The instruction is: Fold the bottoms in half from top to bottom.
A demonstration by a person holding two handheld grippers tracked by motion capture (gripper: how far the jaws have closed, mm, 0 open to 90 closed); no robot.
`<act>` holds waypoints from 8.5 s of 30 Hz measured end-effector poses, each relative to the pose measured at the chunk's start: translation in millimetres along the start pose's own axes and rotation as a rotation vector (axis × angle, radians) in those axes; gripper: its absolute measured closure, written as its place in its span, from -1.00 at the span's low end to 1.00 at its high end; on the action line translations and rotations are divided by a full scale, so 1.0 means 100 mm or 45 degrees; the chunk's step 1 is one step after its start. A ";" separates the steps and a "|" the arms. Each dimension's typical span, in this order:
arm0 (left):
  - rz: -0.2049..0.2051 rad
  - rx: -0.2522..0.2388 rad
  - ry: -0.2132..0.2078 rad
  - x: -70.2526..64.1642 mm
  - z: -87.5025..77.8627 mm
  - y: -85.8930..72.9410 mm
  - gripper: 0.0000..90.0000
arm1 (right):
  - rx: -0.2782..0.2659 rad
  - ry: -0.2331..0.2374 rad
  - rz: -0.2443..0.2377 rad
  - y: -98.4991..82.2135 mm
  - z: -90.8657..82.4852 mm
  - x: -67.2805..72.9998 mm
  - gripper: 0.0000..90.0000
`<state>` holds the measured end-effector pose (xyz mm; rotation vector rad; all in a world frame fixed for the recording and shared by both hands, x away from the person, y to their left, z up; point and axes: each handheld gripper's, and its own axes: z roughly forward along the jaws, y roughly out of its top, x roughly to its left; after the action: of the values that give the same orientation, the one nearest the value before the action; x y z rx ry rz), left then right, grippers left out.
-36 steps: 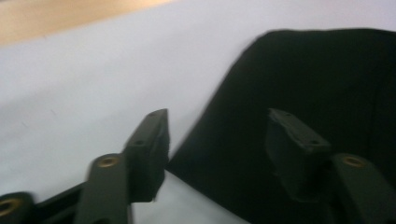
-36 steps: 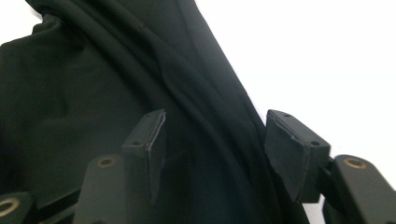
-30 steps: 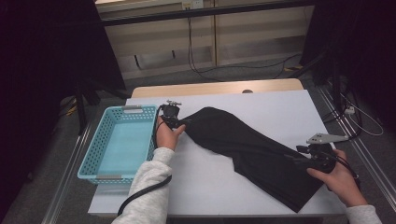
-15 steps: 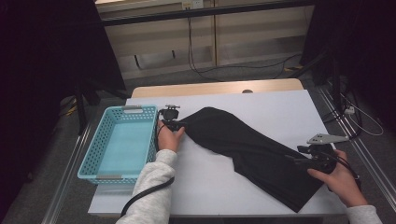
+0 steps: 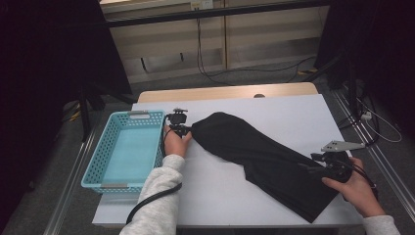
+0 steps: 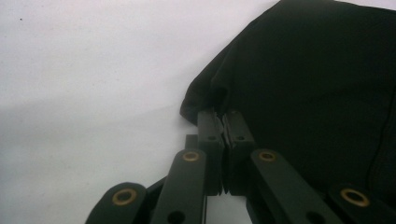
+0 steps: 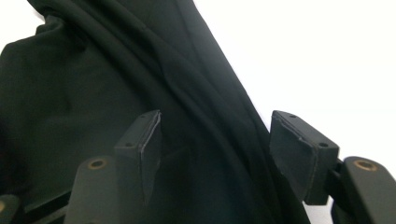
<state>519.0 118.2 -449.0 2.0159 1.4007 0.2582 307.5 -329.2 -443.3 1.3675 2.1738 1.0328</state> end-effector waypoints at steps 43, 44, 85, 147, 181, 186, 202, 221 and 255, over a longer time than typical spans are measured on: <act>0.231 -0.101 -0.091 -0.26 -0.19 -0.20 -0.60 | 0.035 -0.161 0.055 -0.07 -0.07 -0.21 0.49; 0.248 -0.087 -0.099 -0.28 -0.18 -0.21 -0.60 | 0.050 -0.135 0.052 -0.08 -0.05 -0.20 0.48; 0.318 -0.123 -0.136 -0.42 -0.24 -0.29 -0.66 | -0.011 -0.023 0.028 -0.12 -0.18 0.22 0.33; 0.297 -0.134 -0.099 -0.30 -0.31 -0.34 -0.70 | 0.017 -0.175 0.076 0.00 -0.06 -0.41 1.00; 0.162 -0.089 0.056 0.10 0.18 0.23 -0.79 | -0.054 -0.083 0.014 -0.01 -0.01 -0.07 -0.36; 0.188 -0.062 0.081 0.14 0.25 0.20 -0.82 | -0.052 -0.068 -0.004 0.00 0.00 -0.03 -0.37; 0.199 -0.015 0.106 0.13 0.26 0.19 -0.81 | -0.058 -0.049 -0.040 0.01 0.00 -0.01 -0.39; 0.138 0.096 0.060 0.09 0.14 0.26 0.22 | -0.060 -0.039 -0.051 0.02 0.01 0.01 -0.39; 0.022 0.063 0.001 0.05 -0.25 0.51 0.88 | -0.069 -0.031 -0.046 0.03 -0.01 -0.01 -0.41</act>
<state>546.7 122.2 -399.5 2.0691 1.4028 0.2339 309.2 -329.2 -440.2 1.3051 2.1292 1.0485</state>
